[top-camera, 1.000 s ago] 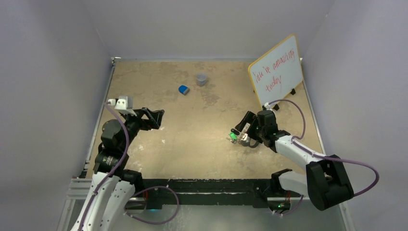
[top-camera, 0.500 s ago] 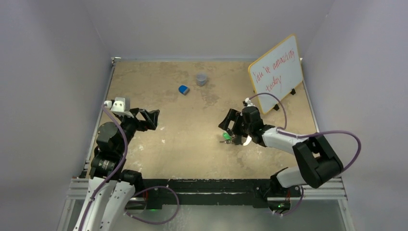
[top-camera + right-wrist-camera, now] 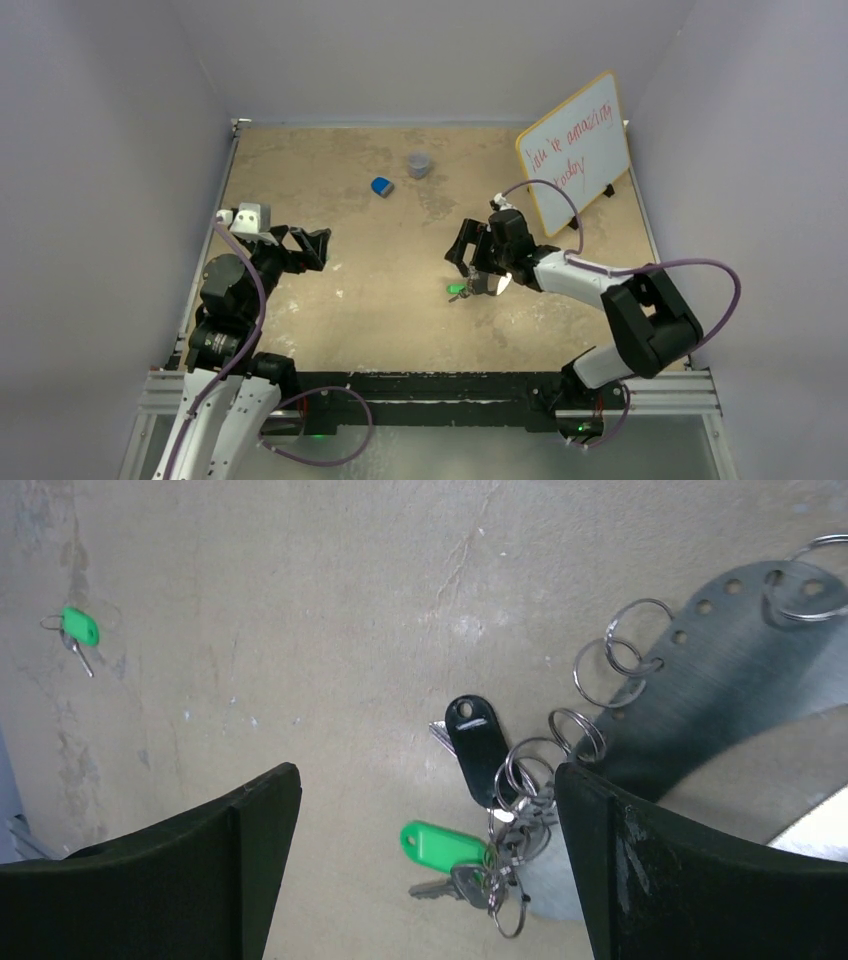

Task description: Remove the keys from the keyring

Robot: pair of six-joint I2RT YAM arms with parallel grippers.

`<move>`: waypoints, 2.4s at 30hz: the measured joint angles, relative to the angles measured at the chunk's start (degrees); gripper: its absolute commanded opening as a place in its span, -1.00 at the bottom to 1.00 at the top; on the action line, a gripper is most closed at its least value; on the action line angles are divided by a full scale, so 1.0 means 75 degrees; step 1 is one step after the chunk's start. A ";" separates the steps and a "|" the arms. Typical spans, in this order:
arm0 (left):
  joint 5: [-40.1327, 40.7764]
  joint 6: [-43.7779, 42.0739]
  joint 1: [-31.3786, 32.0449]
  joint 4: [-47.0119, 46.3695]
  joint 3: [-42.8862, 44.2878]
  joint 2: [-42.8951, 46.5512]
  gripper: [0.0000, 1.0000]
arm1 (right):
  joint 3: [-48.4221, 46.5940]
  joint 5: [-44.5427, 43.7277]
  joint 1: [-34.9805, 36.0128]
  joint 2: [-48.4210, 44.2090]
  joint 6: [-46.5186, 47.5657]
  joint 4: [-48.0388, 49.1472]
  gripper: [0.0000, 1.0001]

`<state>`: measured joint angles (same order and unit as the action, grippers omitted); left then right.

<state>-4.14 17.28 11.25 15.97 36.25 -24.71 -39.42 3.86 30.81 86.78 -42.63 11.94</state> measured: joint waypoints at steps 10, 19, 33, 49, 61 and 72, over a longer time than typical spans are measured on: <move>-0.0230 0.0006 0.0000 -0.0009 0.0000 -0.0061 0.84 | 0.0586 -0.0527 0.0000 -0.1300 0.0082 -0.0880 0.98; -0.0831 0.0012 0.0000 -0.0029 0.0000 -0.0764 0.79 | 0.0641 -0.0527 0.0000 -0.0749 0.0224 -0.0560 0.98; -0.1428 0.0041 0.0000 -0.0026 0.0000 -0.1588 0.76 | -0.1105 0.0303 0.0254 0.1658 0.1148 0.1131 0.98; -0.0968 0.1241 0.2229 -0.0717 -0.0067 -0.3611 0.61 | -0.0860 0.0597 0.0309 0.1055 0.1431 0.0495 0.98; 0.0277 0.1562 0.4386 -0.1903 0.0230 -0.6239 0.60 | 0.0114 0.1271 -0.0551 0.0755 0.1390 0.1542 0.98; 0.1011 0.1556 0.4928 -0.2463 0.0699 -0.7845 0.55 | 0.0737 0.1189 -0.1061 -0.0085 0.1649 0.1291 0.98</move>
<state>3.44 28.95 48.21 -2.50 41.50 -83.55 -33.89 12.78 22.85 86.15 -30.26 21.63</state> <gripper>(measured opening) 0.781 0.987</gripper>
